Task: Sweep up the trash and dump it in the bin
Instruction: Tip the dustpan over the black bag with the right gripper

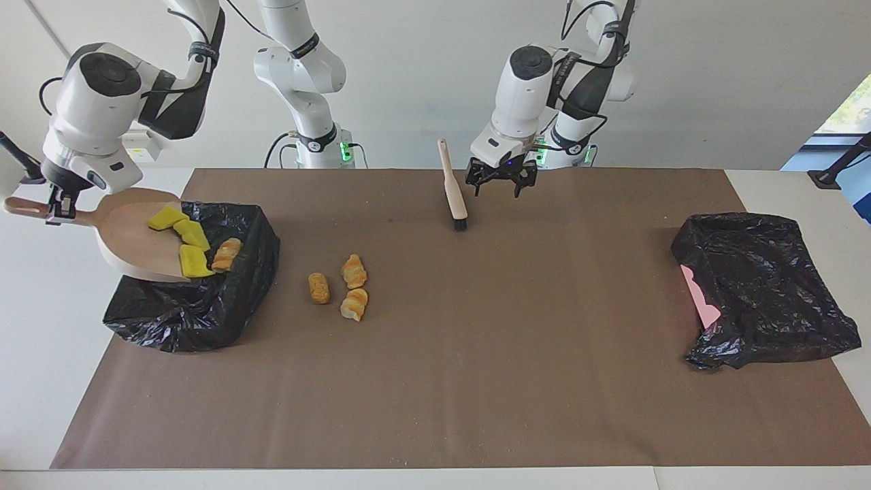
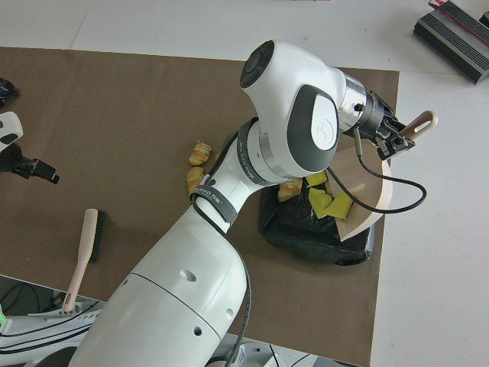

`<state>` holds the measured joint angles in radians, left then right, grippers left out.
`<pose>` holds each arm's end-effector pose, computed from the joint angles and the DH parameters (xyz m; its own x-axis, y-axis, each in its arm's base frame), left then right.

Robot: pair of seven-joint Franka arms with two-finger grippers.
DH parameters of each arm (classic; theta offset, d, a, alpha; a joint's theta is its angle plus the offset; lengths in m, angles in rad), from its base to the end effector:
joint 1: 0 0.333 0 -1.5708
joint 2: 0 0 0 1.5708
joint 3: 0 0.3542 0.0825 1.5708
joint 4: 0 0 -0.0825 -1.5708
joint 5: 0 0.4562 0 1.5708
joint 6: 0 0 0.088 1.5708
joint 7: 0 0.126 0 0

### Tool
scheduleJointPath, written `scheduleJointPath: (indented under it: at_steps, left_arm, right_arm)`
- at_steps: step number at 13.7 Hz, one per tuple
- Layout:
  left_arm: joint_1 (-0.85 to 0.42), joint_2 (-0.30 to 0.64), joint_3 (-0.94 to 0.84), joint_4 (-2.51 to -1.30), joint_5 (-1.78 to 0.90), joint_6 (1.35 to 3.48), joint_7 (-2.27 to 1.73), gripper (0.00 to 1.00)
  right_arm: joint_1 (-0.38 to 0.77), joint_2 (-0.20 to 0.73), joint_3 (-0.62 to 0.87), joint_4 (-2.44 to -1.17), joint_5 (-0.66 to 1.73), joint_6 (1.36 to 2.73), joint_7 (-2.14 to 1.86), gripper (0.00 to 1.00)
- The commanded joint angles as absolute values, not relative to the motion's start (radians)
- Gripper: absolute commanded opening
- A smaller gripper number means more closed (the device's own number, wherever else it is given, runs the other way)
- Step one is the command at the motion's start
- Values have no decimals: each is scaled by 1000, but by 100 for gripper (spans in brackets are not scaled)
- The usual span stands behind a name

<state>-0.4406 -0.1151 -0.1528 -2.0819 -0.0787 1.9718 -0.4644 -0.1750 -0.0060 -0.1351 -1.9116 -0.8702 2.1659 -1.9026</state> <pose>0.4787 -0.3328 0.4682 0.9950 -0.0978 -0.0219 -0.0966 -0.9940 0.0506 0.6178 -0.2423 0.5350 -0.3621 0.6101 -0.7048 0.9209 0.3510 -0.1693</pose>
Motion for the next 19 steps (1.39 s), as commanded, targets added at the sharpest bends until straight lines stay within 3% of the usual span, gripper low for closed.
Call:
scheduleJointPath:
  at_steps: [1,4,11,16,19]
  left_arm:
    - [-321,-42,-169,-1895,3,1834,-332,100]
    - [-233,-23,-169,-1754,15,1744,-246,100]
    - [-117,-37,-161,-1608,17,1611,-126,100]
    - [-149,-43,-25,-1557,11,1569,4,100]
    - [-172,-37,48,-1514,17,1510,105,100]
  right_arm:
    - [-164,-21,-132,-1921,-943,2174,-1936,0]
    - [-163,-52,-129,-1919,-965,2163,-1960,0]
    - [-164,-173,-94,-1881,-962,2035,-1832,0]
    - [-164,-232,23,-1867,-692,1797,-1518,0]
    - [-163,-239,89,-1870,-527,1752,-1297,0]
